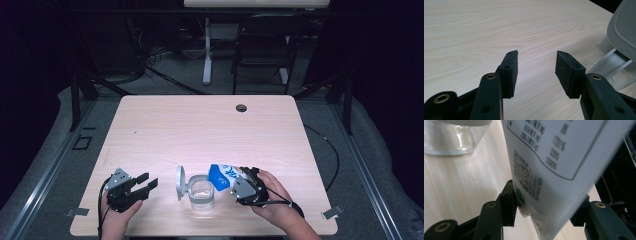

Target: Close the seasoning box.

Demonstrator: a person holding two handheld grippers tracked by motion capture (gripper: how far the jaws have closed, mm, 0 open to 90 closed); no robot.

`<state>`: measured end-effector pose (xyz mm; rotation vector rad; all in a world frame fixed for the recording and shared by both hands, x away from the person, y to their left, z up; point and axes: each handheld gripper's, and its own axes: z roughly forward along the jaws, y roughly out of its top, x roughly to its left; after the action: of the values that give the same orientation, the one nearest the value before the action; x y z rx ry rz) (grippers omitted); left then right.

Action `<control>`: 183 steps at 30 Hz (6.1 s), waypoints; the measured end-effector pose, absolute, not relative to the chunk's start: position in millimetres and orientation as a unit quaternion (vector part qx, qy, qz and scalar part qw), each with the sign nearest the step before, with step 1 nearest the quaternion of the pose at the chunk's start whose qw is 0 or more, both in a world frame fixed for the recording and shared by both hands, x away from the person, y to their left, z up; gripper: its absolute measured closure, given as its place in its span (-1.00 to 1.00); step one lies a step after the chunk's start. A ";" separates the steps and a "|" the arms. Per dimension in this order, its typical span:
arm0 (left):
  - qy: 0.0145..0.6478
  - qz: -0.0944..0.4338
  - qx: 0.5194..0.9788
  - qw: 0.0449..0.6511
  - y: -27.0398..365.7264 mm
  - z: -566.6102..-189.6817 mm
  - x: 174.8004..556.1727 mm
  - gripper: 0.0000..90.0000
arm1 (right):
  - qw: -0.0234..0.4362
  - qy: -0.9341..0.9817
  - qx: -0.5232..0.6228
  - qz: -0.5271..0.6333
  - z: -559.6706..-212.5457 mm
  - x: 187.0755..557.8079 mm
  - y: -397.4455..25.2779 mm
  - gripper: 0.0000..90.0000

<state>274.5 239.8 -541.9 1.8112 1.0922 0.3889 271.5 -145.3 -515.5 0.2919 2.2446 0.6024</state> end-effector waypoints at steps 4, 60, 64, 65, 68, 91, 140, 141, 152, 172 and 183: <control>0.447 0.159 0.741 0.475 240.0 -542.0 274.6 0.19 | 0.390 0.884 0.109 0.233 -515.7 271.6 -144.5 0.12; 0.448 0.161 0.738 0.478 240.9 -542.4 274.6 0.19 | 0.416 0.898 0.039 0.136 -512.5 268.6 -136.4 0.12; 0.450 0.163 0.736 0.478 241.2 -542.7 274.7 0.19 | 0.417 0.899 0.037 0.133 -511.9 268.5 -135.7 0.12; 0.451 0.163 0.736 0.478 241.1 -542.9 274.7 0.19 | 0.418 0.899 0.035 0.128 -511.2 268.3 -135.4 0.12; 0.451 0.163 0.736 0.478 241.3 -542.9 274.8 0.19 | 0.419 0.898 0.033 0.127 -512.1 268.4 -134.5 0.12; 0.450 0.162 0.739 0.475 242.3 -542.4 274.6 0.19 | 0.434 0.895 0.007 0.100 -512.1 267.2 -133.3 0.12; 0.450 0.161 0.736 0.479 242.8 -542.6 274.4 0.19 | 0.442 0.896 -0.021 0.035 -499.4 263.9 -125.2 0.13; 0.450 0.161 0.737 0.478 242.8 -542.6 274.5 0.19 | 0.442 0.896 -0.021 0.034 -499.2 264.3 -125.0 0.13; 0.451 0.161 0.737 0.476 243.0 -542.9 274.8 0.19 | 0.449 0.893 -0.025 0.014 -497.2 264.9 -124.6 0.13; 0.452 0.161 0.737 0.477 244.2 -542.6 274.7 0.19 | 0.463 0.886 -0.031 0.003 -495.4 263.2 -120.3 0.13; 0.453 0.162 0.736 0.477 244.2 -543.0 275.0 0.19 | 0.483 0.875 -0.042 -0.013 -497.7 262.7 -119.0 0.13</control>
<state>275.0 244.2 -543.0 1.7977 1.1061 0.3961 262.7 -119.0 -497.7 -0.1016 2.1310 -0.0326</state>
